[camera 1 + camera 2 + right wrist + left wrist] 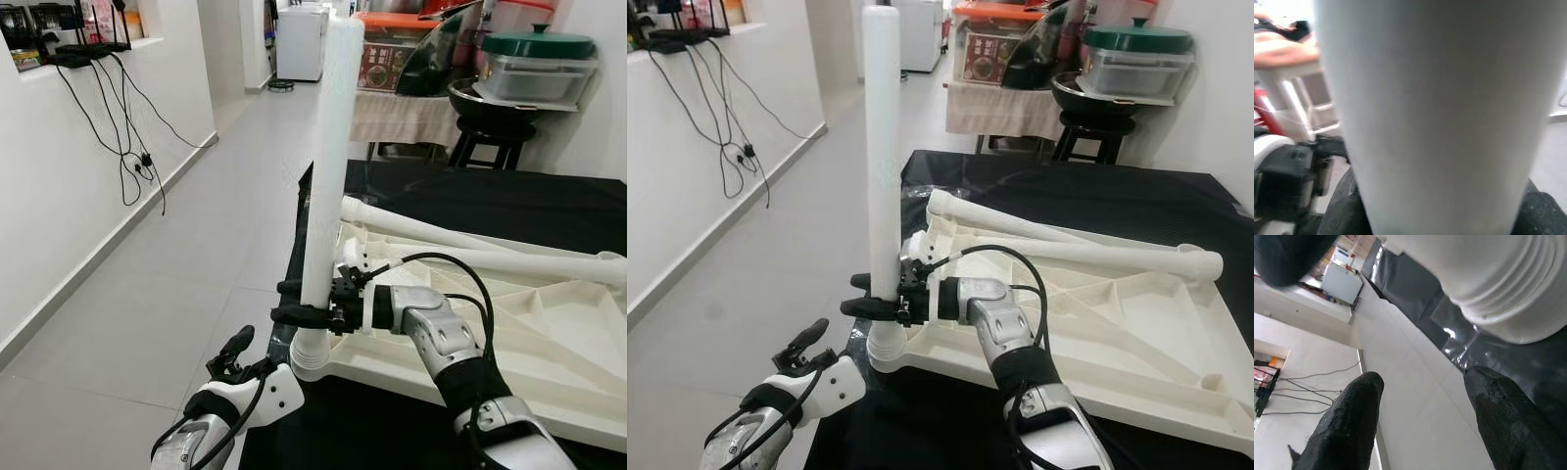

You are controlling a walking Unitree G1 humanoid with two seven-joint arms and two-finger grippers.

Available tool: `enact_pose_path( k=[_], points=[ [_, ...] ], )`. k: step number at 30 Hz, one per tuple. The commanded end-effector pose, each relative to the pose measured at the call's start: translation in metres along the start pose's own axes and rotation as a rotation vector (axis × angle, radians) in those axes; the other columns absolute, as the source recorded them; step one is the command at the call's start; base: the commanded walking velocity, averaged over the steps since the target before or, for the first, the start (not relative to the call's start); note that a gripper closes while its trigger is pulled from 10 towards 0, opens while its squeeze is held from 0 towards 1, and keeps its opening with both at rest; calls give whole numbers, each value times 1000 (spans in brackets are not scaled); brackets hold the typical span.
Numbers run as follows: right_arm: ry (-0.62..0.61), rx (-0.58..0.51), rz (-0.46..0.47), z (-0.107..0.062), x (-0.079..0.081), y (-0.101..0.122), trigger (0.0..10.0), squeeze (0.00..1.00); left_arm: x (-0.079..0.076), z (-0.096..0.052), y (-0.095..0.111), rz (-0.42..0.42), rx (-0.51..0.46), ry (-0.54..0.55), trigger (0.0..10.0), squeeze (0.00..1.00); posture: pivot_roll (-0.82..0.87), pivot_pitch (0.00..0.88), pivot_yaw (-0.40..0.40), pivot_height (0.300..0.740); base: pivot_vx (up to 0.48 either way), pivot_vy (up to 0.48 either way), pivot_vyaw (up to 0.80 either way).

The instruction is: Building children table

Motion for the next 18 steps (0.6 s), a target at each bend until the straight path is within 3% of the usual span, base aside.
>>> enact_pose_path(
  k=[1, 2, 3, 4, 5, 6, 11, 14, 15, 16, 18],
  points=[
    [-96, 77, 52, 6, 5, -22, 0, 0, -2, -1, 1, 3, 4, -7, 10000, 0, 58, 0, -59, 740, 0, 0, 0],
    [-96, 77, 52, 6, 5, -22, 0, 0, -2, -1, 1, 3, 4, -7, 10000, 0, 58, 0, -59, 740, 0, 0, 0],
    [-342, 69, 71, 14, 2, -29, 0, 0, -1, -1, 0, 3, 4, -7, 10000, 0, 48, 0, -70, 740, 0, 0, 0],
    [-480, 91, 128, 22, 25, -50, 0, 0, 0, -1, 0, 3, 5, -6, 10000, 0, 48, 0, -56, 740, 0, 0, 0],
    [-480, 91, 128, 22, 25, -50, 0, 0, 0, -1, 0, 3, 5, -6, 10000, 0, 48, 0, -56, 740, 0, 0, 0],
    [-582, 68, 156, 21, 28, -51, 0, 0, 1, -1, -2, 5, 8, -11, 10000, 0, 21, 0, -36, 740, 0, 0, 0],
    [-656, 20, 191, 11, 9, -46, 0, 0, 3, 3, -5, 3, 9, -10, 10000, 0, 32, 0, -50, 740, 0, 0, 0],
    [-602, 37, 131, 20, 15, -45, 0, 0, 3, 4, -5, 5, 11, -8, 10000, 0, 31, 0, -47, 740, 0, 0, 0],
    [-613, 54, 100, 21, 15, -45, 1412, 0, 4, 4, -5, 6, 10, -7, 10000, 0, 36, 0, -46, 740, 0, 0, 0],
    [-631, 64, 90, 20, 14, -45, 7294, 0, 4, 4, -5, 6, 10, -7, 10000, 0, 36, 0, -46, 740, 0, 0, 0],
    [-631, 64, 90, 20, 14, -45, 7294, 0, 4, 4, -5, 6, 10, -7, 10000, 0, 36, 0, -46, 740, 0, 0, 0]
  ],
)
Point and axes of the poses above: a point about 5 cm out from each wrist's last joint towards the gripper, its own z axis pointing out of the wrist towards the gripper, its own y axis along the axis of the wrist's last joint, x = y × z, the point moved 3 cm from there along z, pointing out of the wrist towards the gripper, and after that the axes turned 3 degrees about -z, right-handed, at the moved point
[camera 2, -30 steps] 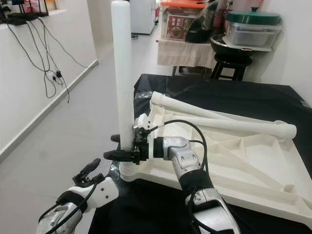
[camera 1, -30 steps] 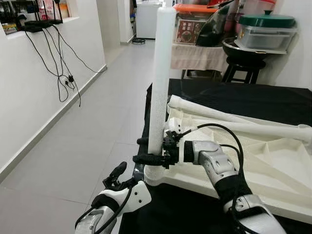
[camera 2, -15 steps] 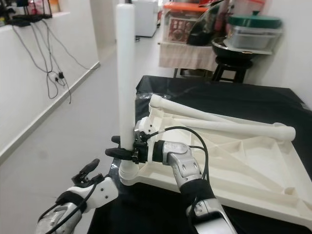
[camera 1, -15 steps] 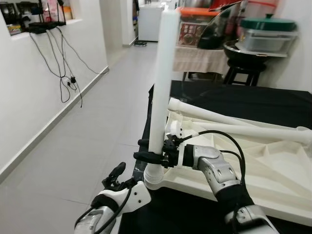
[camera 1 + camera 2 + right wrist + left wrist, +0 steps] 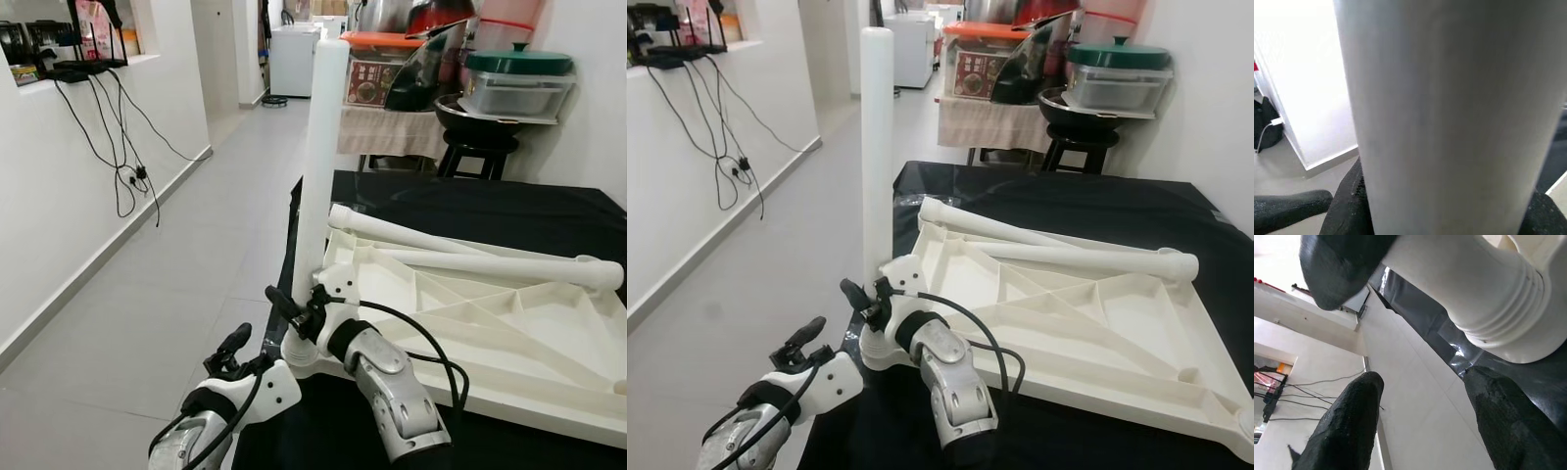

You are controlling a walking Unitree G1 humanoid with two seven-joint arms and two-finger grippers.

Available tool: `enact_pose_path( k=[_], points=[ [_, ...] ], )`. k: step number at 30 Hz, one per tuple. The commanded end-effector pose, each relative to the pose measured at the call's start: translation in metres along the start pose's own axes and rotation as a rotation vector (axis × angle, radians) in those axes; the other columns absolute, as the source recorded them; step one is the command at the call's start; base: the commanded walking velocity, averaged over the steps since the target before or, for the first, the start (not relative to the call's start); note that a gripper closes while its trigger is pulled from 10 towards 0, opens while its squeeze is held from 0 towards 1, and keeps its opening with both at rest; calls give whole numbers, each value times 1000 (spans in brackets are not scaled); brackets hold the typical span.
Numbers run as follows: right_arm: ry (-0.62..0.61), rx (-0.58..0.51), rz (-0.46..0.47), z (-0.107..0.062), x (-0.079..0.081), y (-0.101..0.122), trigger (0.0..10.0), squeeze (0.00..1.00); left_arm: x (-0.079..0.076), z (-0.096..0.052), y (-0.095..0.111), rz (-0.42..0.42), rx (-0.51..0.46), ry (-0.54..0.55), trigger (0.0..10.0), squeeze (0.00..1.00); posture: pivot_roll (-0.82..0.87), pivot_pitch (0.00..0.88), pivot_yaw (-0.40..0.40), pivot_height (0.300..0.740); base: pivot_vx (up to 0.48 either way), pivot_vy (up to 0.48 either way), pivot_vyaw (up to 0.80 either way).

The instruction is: Building children table

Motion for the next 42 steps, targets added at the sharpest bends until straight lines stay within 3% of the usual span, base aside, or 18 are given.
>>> enact_pose_path(
  k=[1, 2, 7, 8, 9, 10, 11, 12, 16, 21, 22, 23, 24, 35, 38, 40, 41, 42],
  points=[
    [-43, 123, 22, -3, -4, -27, 7294, 0, -3, 1, -3, 7, 11, -17, 10000, 0, 36, 0, -46, 740, 0, 0, 0],
    [34, 119, 28, -2, 1, -23, 10000, 1000, -2, 1, -3, 6, 11, -18, 10000, 0, 28, 0, -36, 740, 0, 0, 0],
    [253, 98, 20, -3, 15, -9, 10000, 1000, -2, 2, -3, 6, 11, -18, 10000, 0, 30, 0, -35, 740, 0, 0, 0],
    [398, 86, -4, -5, 17, -1, 10000, 827, -2, 3, -2, 6, 10, -19, 10000, 0, 31, 0, -38, 740, 0, 0, 0],
    [398, 86, -4, -5, 17, -1, 10000, 827, -2, 3, -2, 6, 10, -19, 10000, 0, 31, 0, -38, 740, 0, 0, 0],
    [520, 79, -60, -9, 16, 6, 10000, 0, -2, 3, -2, 5, 10, -19, 10000, 0, 35, 0, -41, 740, 0, 0, 0],
    [520, 79, -60, -9, 16, 6, 10000, 0, -2, 3, -2, 5, 10, -19, 10000, 0, 35, 0, -41, 740, 0, 0, 0],
    [633, 82, -108, -14, 15, 10, 10000, 0, -2, 4, -2, 5, 10, -19, 10000, 0, 40, 0, -42, 740, 0, 0, 0],
    [819, 95, -143, -15, 3, 23, 10000, 0, -3, 4, -2, 4, 10, -19, 10000, 0, 53, 0, -46, 740, 0, 0, 0],
    [858, 98, -136, -13, -1, 28, 10000, 0, -3, 4, -1, 4, 9, -19, 10000, 0, 53, 0, -46, 740, 0, 0, 0],
    [876, 100, -123, -9, -4, 31, 4549, 0, -3, 4, -1, 4, 9, -19, 10000, 0, 68, 0, -50, 740, 0, 0, 0],
    [876, 100, -123, -9, -4, 31, 4549, 0, -3, 4, -1, 4, 9, -19, 10000, 0, 68, 0, -50, 740, 0, 0, 0],
    [883, 112, -118, -6, -9, 31, 0, 0, -4, 3, -1, 4, 9, -18, 10000, 0, 76, 0, -49, 740, 0, 0, 0],
    [863, 158, -91, -8, -30, 23, 0, 0, -5, 3, 0, 5, 9, -18, 10000, 0, 73, 0, -48, 740, 0, 0, 0],
    [604, 215, -139, -9, -44, 2, 0, 0, -6, 0, 2, 5, 8, -18, 10000, 0, 69, 0, -59, 740, 0, 0, 0],
    [513, 238, -152, -10, -47, -6, 0, 0, -6, -1, 2, 6, 7, -18, 10000, 0, 69, 0, -59, 740, 0, 0, 0],
    [302, 238, -94, -6, -49, -13, 0, 0, -6, -2, 2, 6, 7, -17, 10000, 0, 73, 0, -67, 740, 0, 0, 0],
    [302, 238, -94, -6, -49, -13, 0, 0, -6, -2, 2, 6, 7, -17, 10000, 0, 73, 0, -67, 740, 0, 0, 0]
  ],
)
Point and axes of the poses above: a point about 5 cm out from each wrist's last joint towards the gripper, its own z axis pointing out of the wrist towards the gripper, its own y axis along the axis of the wrist's last joint, x = y × z, the point moved 3 cm from there along z, pointing out of the wrist towards the gripper, and after that the axes turned 3 degrees about -z, right-handed, at the moved point
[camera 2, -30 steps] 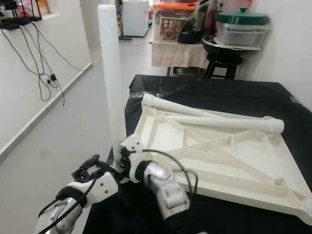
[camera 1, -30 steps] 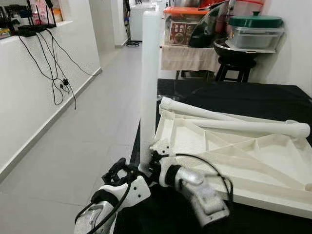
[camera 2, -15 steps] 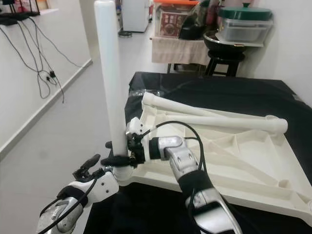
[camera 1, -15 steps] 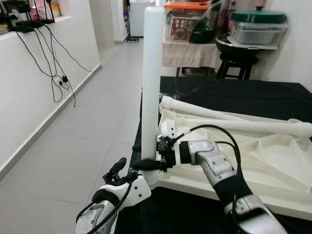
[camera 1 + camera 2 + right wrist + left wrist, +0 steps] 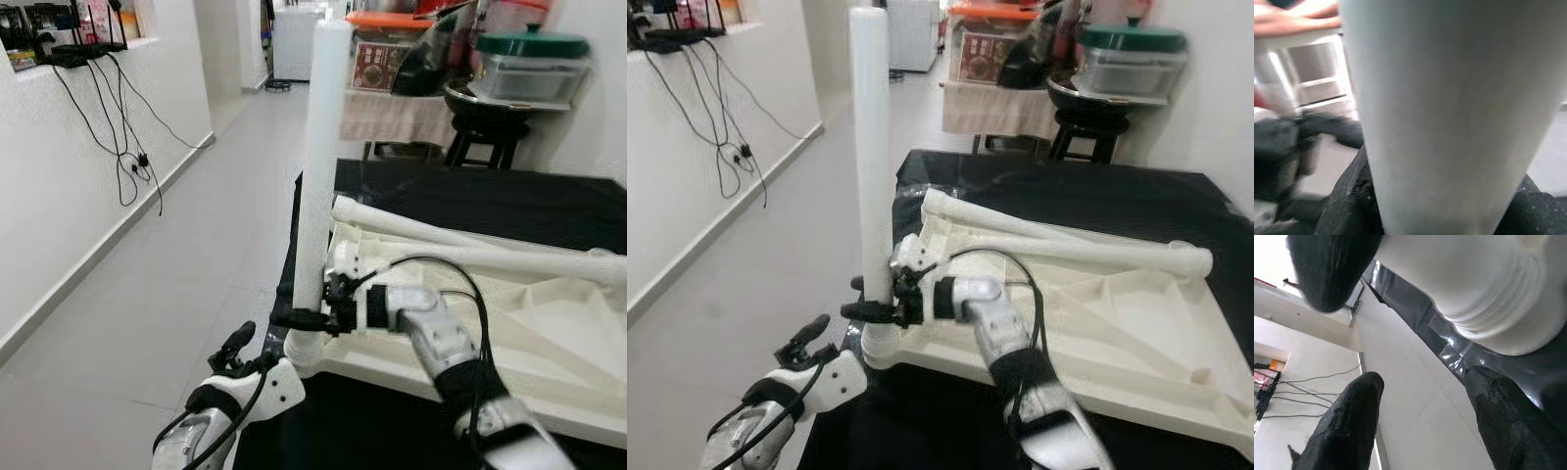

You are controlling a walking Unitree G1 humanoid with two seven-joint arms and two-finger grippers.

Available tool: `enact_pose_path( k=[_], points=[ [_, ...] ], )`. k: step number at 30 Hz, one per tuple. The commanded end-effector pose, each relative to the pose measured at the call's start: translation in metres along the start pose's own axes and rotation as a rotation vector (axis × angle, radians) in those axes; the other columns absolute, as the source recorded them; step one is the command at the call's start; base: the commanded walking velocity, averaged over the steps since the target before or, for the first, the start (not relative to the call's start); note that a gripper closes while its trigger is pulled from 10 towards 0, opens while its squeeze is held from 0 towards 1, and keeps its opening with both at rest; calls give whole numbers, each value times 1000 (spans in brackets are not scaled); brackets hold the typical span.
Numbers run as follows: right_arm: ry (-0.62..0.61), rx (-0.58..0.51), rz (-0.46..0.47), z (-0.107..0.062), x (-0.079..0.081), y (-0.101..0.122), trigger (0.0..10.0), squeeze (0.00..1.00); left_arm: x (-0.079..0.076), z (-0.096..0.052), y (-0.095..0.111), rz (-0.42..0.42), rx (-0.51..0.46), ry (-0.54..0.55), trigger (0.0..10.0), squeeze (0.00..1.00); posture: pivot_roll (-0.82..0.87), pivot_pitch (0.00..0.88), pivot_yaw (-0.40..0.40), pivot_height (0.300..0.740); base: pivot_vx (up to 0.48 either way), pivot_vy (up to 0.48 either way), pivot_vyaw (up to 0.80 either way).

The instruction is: Building children table

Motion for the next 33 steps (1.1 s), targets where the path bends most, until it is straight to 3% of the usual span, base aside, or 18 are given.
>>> enact_pose_path(
  k=[1, 2, 4, 8, 11, 12, 13, 14, 17, 18, 21, 22, 27, 28, 30, 31, 32, 33],
  points=[
    [-453, 106, 129, -11, -8, -34, 0, 0, -2, -4, 1, 3, 3, -7, 10000, 0, 72, 0, -68, 740, 0, 0, 0],
    [-453, 106, 129, -11, -8, -34, 0, 0, -2, -4, 1, 3, 3, -7, 10000, 0, 72, 0, -68, 740, 0, 0, 0],
    [-735, 66, 259, -26, 13, -43, 0, 0, 0, -6, 0, 2, 2, -6, 10000, 0, 69, 0, -59, 740, 0, 0, 0],
    [-788, 61, 251, -32, 14, -44, 0, 0, 1, -7, -1, 2, 2, -6, 10000, 0, 48, 0, -49, 740, 0, 0, 0],
    [-858, 40, 176, -39, -10, -35, 0, 0, 1, -7, 0, 4, 2, -6, 10000, 0, 79, 0, -68, 740, 0, 0, 0],
    [-902, 26, 136, -43, -24, -28, 0, 0, 1, -7, 0, 5, 3, -6, 10000, 0, 80, 0, -66, 740, 0, 0, 0],
    [-902, 26, 136, -43, -24, -28, 0, 0, 1, -7, 0, 5, 3, -6, 10000, 0, 80, 0, -66, 740, 0, 0, 0],
    [-939, 16, 108, -48, -36, -22, 0, 0, 1, -8, 0, 5, 3, -5, 10000, 0, 84, 0, -66, 740, 0, 0, 0],
    [-970, 16, 95, -52, -42, -18, 0, 0, 1, -8, 0, 5, 4, -5, 10000, 0, 84, 0, -66, 740, 0, 0, 0],
    [-992, 49, 63, -59, -50, -16, 9333, 0, 1, -8, 0, 5, 4, -5, 10000, 0, 72, 0, -61, 740, 0, 0, 0],
    [-1006, 79, 60, -64, -52, -14, 10000, 0, 2, -8, 0, 5, 4, -5, 10000, 0, 70, 0, -61, 740, 0, 0, 0],
    [-1000, 76, 73, -66, -52, -11, 10000, 725, 2, -8, 0, 5, 4, -6, 10000, 0, 72, 0, -62, 740, 0, 0, 0],
    [-985, 60, 94, -67, -51, -8, 10000, 725, 2, -7, 0, 4, 4, -6, 10000, 0, 73, 0, -63, 740, 0, 0, 0],
    [-871, 32, 88, -56, -47, -1, 10000, 1000, 2, -7, 0, 4, 4, -6, 10000, 0, 76, 0, -63, 740, 0, 0, 0],
    [-871, 32, 88, -56, -47, -1, 10000, 1000, 2, -7, 0, 4, 4, -6, 10000, 0, 76, 0, -63, 740, 0, 0, 0],
    [-701, -19, 55, -42, -40, 11, 10000, 1000, 3, -7, 0, 4, 4, -6, 10000, 0, 78, 0, -61, 740, 0, 0, 0],
    [-701, -19, 55, -42, -40, 11, 10000, 1000, 3, -7, 0, 4, 4, -6, 10000, 0, 78, 0, -61, 740, 0, 0, 0],
    [-495, -70, -15, -31, -32, 22, 10000, 0, 3, -6, 0, 4, 4, -6, 10000, 0, 75, 0, -60, 740, 0, 0, 0]
  ],
)
Point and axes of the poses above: a point about 5 cm out from each wrist's last joint towards the gripper, its own z axis pointing out of the wrist towards the gripper, its own y axis along the axis of the wrist's last joint, x = y × z, the point moved 3 cm from there along z, pointing out of the wrist towards the gripper, and after that the axes turned 3 degrees about -z, right-handed, at the moved point
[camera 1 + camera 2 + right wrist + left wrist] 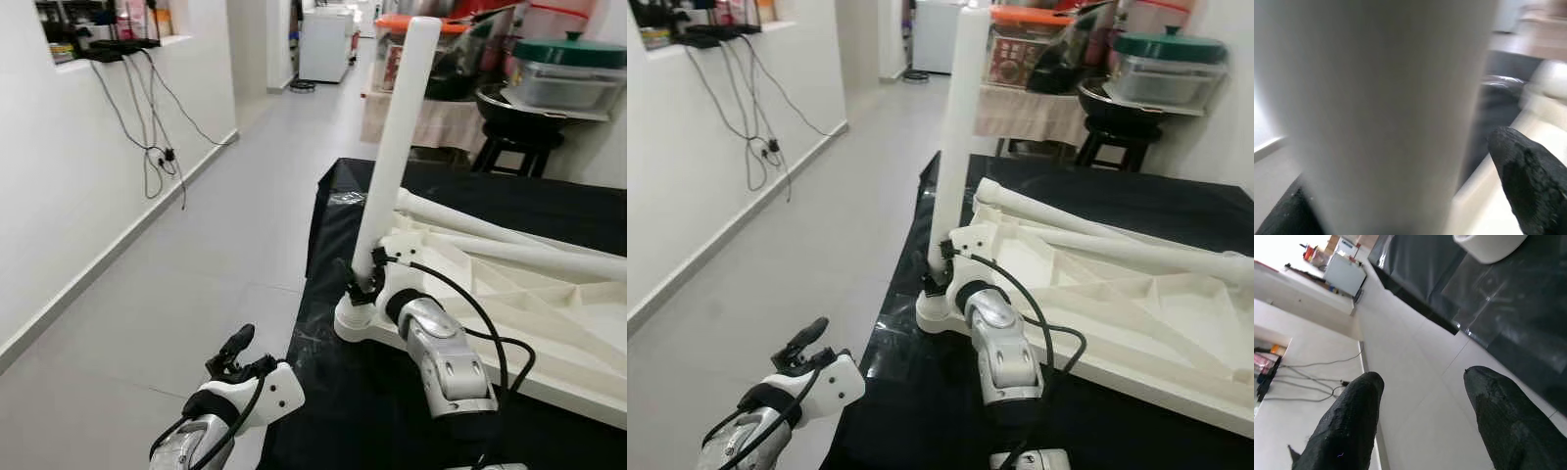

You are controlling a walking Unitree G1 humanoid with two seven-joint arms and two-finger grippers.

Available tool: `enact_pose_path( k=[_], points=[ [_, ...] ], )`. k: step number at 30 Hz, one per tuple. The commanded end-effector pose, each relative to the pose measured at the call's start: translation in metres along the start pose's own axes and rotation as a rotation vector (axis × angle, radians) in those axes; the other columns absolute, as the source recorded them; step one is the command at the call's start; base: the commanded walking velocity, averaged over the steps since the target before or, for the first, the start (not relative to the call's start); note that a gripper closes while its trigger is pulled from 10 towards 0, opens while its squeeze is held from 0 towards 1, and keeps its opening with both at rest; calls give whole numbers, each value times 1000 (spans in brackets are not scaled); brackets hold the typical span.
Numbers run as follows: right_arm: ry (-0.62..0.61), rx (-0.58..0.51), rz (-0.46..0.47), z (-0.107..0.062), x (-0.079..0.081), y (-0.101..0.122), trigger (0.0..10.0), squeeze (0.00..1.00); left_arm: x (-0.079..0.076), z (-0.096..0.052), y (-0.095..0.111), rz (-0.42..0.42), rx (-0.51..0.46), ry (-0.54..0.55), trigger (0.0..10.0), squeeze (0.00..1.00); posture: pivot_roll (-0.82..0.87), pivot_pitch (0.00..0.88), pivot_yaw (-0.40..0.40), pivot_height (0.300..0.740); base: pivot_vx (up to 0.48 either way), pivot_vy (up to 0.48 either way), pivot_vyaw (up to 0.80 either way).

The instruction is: Building children table

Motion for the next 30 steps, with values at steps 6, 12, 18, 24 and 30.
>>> enact_pose_path(
  k=[6, 12, 18, 24, 30],
  points=[
    [417, -53, -52, 11, 10, 5, 10000, 0, 0, -1, 0, 9, 9, -7, 10000, 0, 98, 0, -67, 740, 0, 0, 0],
    [544, -20, 30, 18, 6, 7, 10000, 0, -1, -5, 2, 8, 7, -6, 10000, 0, 128, 0, -74, 740, 0, 0, 0],
    [649, -19, 31, 21, 11, 15, 0, 0, -2, -10, 5, 7, 4, -4, 10000, 0, 142, 0, -72, 740, 0, 0, 0],
    [705, -24, 19, 21, 11, 18, 0, 0, -2, -12, 7, 5, 3, -3, 10000, 0, 144, 0, -71, 740, 0, 0, 0],
    [696, -22, -13, 23, 3, 18, 0, 0, -2, -12, 8, 2, 3, -3, 10000, 0, 125, 0, -69, 740, 0, 0, 0]
  ],
)
Point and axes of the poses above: a point about 5 cm out from each wrist's last joint towards the gripper, its own z axis pointing out of the wrist towards the gripper, its own y axis along the axis of the wrist's last joint, x = y × z, the point moved 3 cm from there along z, pointing out of the wrist towards the gripper, and after that the axes turned 3 degrees about -z, right-handed, at the moved point
